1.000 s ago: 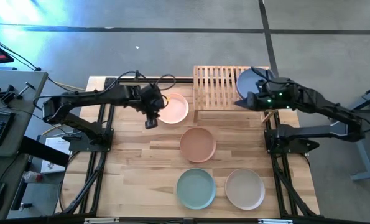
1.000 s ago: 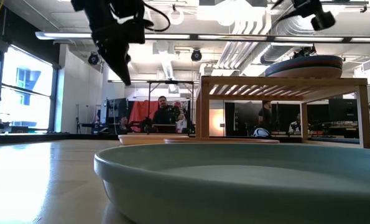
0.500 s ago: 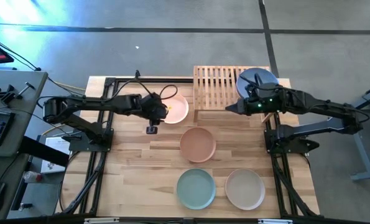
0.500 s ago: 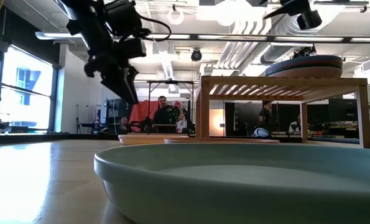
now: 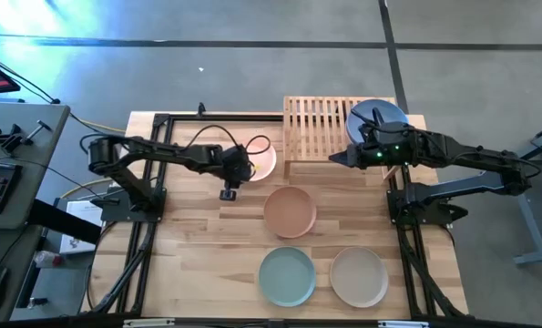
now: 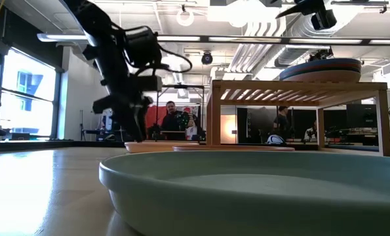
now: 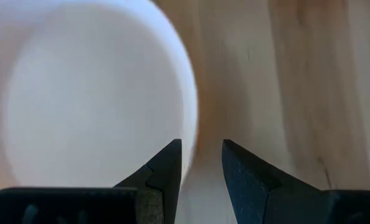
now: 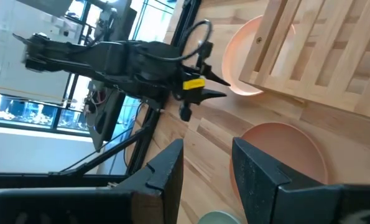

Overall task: Place and stack plates onto a shelf
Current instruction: Put the light orange plate on the shelf

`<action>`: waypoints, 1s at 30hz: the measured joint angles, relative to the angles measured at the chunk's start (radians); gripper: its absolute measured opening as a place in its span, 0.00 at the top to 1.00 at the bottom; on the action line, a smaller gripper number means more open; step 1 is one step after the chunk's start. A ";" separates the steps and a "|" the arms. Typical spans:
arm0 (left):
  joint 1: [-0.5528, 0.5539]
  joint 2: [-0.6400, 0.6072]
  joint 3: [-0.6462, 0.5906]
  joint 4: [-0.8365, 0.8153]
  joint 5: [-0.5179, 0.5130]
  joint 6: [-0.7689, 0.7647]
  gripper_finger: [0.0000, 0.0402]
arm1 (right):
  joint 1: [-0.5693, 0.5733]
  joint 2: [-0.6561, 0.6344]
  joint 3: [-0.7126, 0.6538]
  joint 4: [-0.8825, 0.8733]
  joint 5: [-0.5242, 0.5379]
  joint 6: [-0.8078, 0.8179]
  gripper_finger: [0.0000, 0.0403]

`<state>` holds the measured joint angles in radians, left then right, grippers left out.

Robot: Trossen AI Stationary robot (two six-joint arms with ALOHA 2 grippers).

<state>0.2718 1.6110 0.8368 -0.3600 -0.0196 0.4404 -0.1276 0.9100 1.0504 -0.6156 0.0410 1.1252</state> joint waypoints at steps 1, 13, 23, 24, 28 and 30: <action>0.000 0.012 0.000 -0.003 -0.004 0.000 0.74 | 0.000 0.000 0.000 0.000 0.000 0.000 0.71; 0.000 0.070 0.001 0.003 -0.072 0.000 0.78 | 0.000 0.000 0.000 0.000 0.014 0.000 0.71; -0.025 0.059 0.001 -0.029 -0.083 0.010 0.98 | 0.000 0.000 0.000 0.000 0.053 0.001 0.71; -0.031 0.056 0.001 -0.043 -0.083 0.009 0.98 | 0.000 0.000 0.000 0.000 0.057 0.001 0.71; -0.053 0.021 0.000 -0.101 -0.088 0.000 0.99 | 0.000 0.000 0.000 0.000 0.062 0.000 0.71; -0.064 -0.006 0.000 -0.121 -0.105 -0.009 0.99 | 0.000 0.002 0.000 -0.001 0.063 0.000 0.71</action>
<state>0.2076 1.6054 0.8371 -0.4806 -0.1250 0.4316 -0.1280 0.9118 1.0504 -0.6161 0.1036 1.1255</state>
